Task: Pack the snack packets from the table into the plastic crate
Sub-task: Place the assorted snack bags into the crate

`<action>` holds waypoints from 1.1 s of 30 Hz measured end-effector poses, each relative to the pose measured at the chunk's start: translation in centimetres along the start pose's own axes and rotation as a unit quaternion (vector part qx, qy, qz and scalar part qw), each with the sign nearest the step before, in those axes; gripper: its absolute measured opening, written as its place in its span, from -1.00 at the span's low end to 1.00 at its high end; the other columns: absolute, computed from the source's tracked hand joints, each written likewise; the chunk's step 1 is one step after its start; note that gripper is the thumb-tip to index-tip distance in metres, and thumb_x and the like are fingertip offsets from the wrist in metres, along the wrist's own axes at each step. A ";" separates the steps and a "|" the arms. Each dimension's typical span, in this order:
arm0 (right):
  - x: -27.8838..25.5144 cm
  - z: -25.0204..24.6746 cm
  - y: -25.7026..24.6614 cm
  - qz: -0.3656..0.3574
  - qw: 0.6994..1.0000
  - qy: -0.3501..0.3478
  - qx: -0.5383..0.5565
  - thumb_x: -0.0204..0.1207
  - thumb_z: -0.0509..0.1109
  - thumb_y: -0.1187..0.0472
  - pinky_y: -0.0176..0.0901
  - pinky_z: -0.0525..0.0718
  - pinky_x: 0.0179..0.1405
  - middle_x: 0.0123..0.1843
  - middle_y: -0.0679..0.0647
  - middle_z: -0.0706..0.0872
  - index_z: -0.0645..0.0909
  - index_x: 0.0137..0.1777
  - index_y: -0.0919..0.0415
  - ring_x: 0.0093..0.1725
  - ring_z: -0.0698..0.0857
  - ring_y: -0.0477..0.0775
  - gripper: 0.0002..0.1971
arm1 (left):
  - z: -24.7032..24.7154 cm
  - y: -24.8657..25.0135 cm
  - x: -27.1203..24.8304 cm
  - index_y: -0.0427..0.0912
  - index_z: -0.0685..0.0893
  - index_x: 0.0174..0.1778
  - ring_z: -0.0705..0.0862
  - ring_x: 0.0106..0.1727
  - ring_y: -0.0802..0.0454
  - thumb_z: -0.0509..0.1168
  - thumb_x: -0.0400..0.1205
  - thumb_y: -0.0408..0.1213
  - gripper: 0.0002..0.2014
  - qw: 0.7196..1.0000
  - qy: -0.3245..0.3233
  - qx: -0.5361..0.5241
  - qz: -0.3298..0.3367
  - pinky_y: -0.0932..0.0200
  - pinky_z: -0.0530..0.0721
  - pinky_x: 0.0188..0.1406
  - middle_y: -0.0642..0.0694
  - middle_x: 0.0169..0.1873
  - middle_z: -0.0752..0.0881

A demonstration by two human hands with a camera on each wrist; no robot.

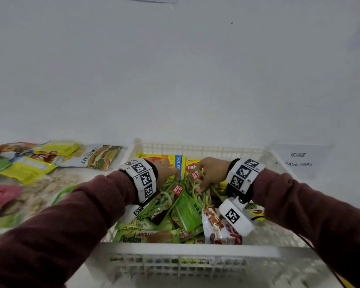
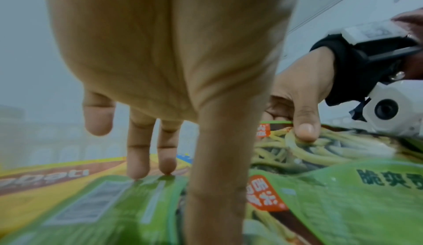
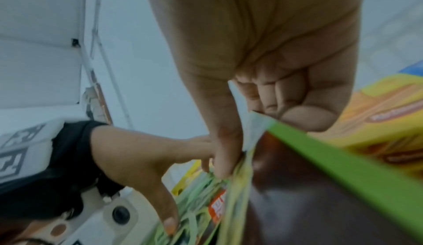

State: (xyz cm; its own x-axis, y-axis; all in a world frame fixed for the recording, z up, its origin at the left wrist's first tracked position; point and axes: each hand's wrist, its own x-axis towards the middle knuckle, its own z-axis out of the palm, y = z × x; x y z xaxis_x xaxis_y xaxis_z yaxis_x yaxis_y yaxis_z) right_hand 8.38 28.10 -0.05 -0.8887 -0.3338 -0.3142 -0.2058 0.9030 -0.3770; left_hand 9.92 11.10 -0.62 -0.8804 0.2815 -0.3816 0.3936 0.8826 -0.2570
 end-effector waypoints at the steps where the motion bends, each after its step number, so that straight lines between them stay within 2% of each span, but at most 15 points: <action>1: 0.0 -0.2 0.2 0.003 0.999 -0.003 0.036 0.34 0.58 0.24 -0.14 0.60 -0.38 -0.12 0.10 0.64 0.32 0.49 0.31 -0.32 0.61 0.06 -0.25 | -0.1 -0.1 0.0 0.22 0.27 0.44 0.32 0.47 -0.21 0.42 0.49 -0.35 -0.30 1.000 -0.002 0.008 0.006 -0.19 0.37 0.38 -0.16 0.44 0.26; 4: 0.1 -0.8 0.7 0.004 0.996 -0.011 0.093 0.38 0.54 0.33 -0.25 0.62 -0.51 -0.27 0.10 0.61 0.38 0.38 0.24 -0.41 0.59 0.08 -0.40 | -0.5 -0.1 0.0 0.22 0.31 0.41 0.32 0.45 -0.18 0.49 0.43 -0.26 -0.30 1.000 0.012 0.019 0.014 -0.12 0.35 0.36 -0.13 0.41 0.28; 8: -0.5 -2.3 1.1 -0.037 0.989 -0.007 0.146 0.41 0.48 0.44 -0.34 0.51 -0.70 -0.47 0.11 0.59 0.39 0.01 0.19 -0.69 0.50 -0.14 -0.66 | -1.7 -0.1 -0.2 -0.04 0.41 0.35 0.36 0.42 -0.16 0.54 0.38 -0.26 -0.36 1.000 0.023 0.010 0.005 -0.08 0.33 0.37 -0.12 0.38 0.34; 10: -1.3 -3.5 1.0 -0.073 0.985 0.019 0.158 0.40 0.46 0.49 -0.32 0.52 -0.65 -0.57 0.02 0.62 0.40 -0.11 0.18 -0.69 0.52 -0.14 -0.69 | -2.7 -0.4 -0.6 -0.17 0.45 0.32 0.45 0.37 -0.15 0.53 0.40 -0.25 -0.40 0.999 0.032 -0.006 0.001 -0.04 0.36 0.35 -0.10 0.33 0.48; 12: -2.4 -4.7 1.0 -0.109 0.981 0.046 0.155 0.38 0.46 0.52 -0.23 0.54 -0.53 -0.52 0.04 0.68 0.41 -0.18 0.14 -0.58 0.58 -0.03 -0.67 | -3.7 -1.0 -1.0 -0.27 0.52 0.26 0.54 0.30 -0.16 0.51 0.42 -0.27 -0.49 0.998 0.043 -0.042 0.007 0.02 0.47 0.24 -0.15 0.23 0.59; 14: -3.9 -5.8 0.9 -0.137 0.981 0.079 0.108 0.36 0.47 0.52 -0.27 0.53 -0.52 -0.37 0.13 0.70 0.40 -0.22 0.10 -0.59 0.58 -0.08 -0.64 | -4.7 -1.7 -1.4 -0.31 0.55 0.20 0.57 0.24 -0.13 0.51 0.43 -0.31 -0.54 0.995 0.066 -0.079 0.017 0.13 0.49 0.08 -0.17 0.20 0.61; 16: -5.9 -7.0 0.8 -0.153 0.982 0.113 0.020 0.36 0.48 0.48 -0.50 0.43 -0.58 -0.32 0.06 0.66 0.38 -0.27 0.06 -0.64 0.54 -0.25 -0.63 | -5.6 -2.1 -1.8 -0.28 0.54 0.23 0.54 0.18 -0.09 0.49 0.44 -0.34 -0.54 0.987 0.095 -0.124 0.027 0.20 0.44 0.02 -0.16 0.23 0.59; 18: -7.9 -7.8 0.7 -0.153 0.979 0.114 -0.071 0.36 0.46 0.45 -0.52 0.42 -0.53 -0.35 -0.04 0.56 0.34 -0.32 0.05 -0.57 0.56 -0.37 -0.63 | -6.5 -2.1 -1.9 -0.23 0.52 0.28 0.54 0.22 -0.07 0.45 0.48 -0.35 -0.55 0.977 0.133 -0.157 0.056 0.20 0.42 0.06 -0.15 0.25 0.59; 21: -9.7 -7.9 1.3 -0.107 0.976 0.047 -0.186 0.33 0.47 0.40 -0.50 0.37 -0.52 -0.35 -0.02 0.54 0.33 -0.38 0.04 -0.52 0.53 -0.30 -0.64 | -7.4 -0.8 -1.7 -0.18 0.49 0.33 0.54 0.26 -0.09 0.38 0.55 -0.35 -0.58 0.962 0.177 -0.181 0.099 0.18 0.44 0.12 -0.16 0.27 0.58; 23: -9.7 -7.0 1.9 -0.065 0.965 -0.004 -0.254 0.30 0.48 0.36 -0.28 0.39 -0.41 -0.34 0.05 0.54 0.31 -0.43 0.05 -0.49 0.43 -0.14 -0.63 | -7.6 0.6 -1.5 -0.19 0.45 0.36 0.54 0.27 -0.09 0.34 0.58 -0.33 -0.58 0.956 0.188 -0.186 0.129 0.24 0.41 0.07 -0.17 0.29 0.57; 25: -9.6 -6.0 2.5 -0.032 0.950 -0.045 -0.308 0.32 0.47 0.33 -0.18 0.32 -0.45 -0.41 0.01 0.44 0.25 -0.45 0.06 -0.46 0.34 -0.08 -0.60 | -7.8 1.9 -1.3 -0.20 0.42 0.39 0.52 0.30 -0.07 0.30 0.62 -0.31 -0.58 0.950 0.194 -0.186 0.159 0.27 0.38 0.04 -0.17 0.32 0.54; 27: -9.2 -4.6 2.9 -0.004 0.924 -0.091 -0.371 0.39 0.44 0.31 -0.26 0.24 -0.51 -0.42 -0.05 0.32 0.20 -0.44 0.06 -0.47 0.29 -0.09 -0.57 | -7.8 3.0 -1.0 -0.18 0.40 0.41 0.49 0.31 -0.05 0.26 0.65 -0.30 -0.59 0.945 0.199 -0.190 0.178 0.27 0.36 0.05 -0.14 0.35 0.52; 29: -8.6 -3.0 2.9 0.012 0.894 -0.141 -0.426 0.46 0.41 0.28 -0.33 0.23 -0.55 -0.39 -0.08 0.29 0.21 -0.41 0.07 -0.42 0.34 -0.03 -0.60 | -7.5 3.6 -0.8 -0.16 0.39 0.40 0.50 0.29 -0.06 0.22 0.66 -0.29 -0.62 0.942 0.201 -0.197 0.186 0.22 0.39 0.09 -0.14 0.34 0.53; 31: -7.8 -1.7 3.5 0.040 0.877 -0.224 -0.423 0.47 0.43 0.26 -0.36 0.32 -0.57 -0.41 -0.09 0.38 0.33 -0.37 0.10 -0.41 0.42 -0.04 -0.68 | -7.2 3.9 -0.6 -0.16 0.39 0.39 0.50 0.27 -0.06 0.19 0.68 -0.29 -0.65 0.940 0.198 -0.206 0.189 0.18 0.42 0.10 -0.15 0.32 0.54; 33: -7.5 -1.5 3.8 0.069 0.886 -0.305 -0.341 0.45 0.48 0.27 -0.52 0.42 -0.63 -0.53 -0.16 0.54 0.56 -0.27 0.18 -0.51 0.52 -0.21 -0.85 | -6.9 4.0 -0.6 -0.17 0.39 0.39 0.51 0.25 -0.07 0.16 0.69 -0.30 -0.67 0.938 0.193 -0.218 0.188 0.16 0.44 0.11 -0.16 0.31 0.54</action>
State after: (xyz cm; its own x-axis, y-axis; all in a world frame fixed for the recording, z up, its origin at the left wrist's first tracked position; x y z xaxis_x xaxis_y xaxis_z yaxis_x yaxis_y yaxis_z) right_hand 13.63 34.38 2.17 -0.5803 -0.1039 -0.8078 -0.4976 0.8304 0.2506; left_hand 10.20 17.05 4.68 -0.7639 0.6453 -0.0006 0.6246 0.7397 0.2503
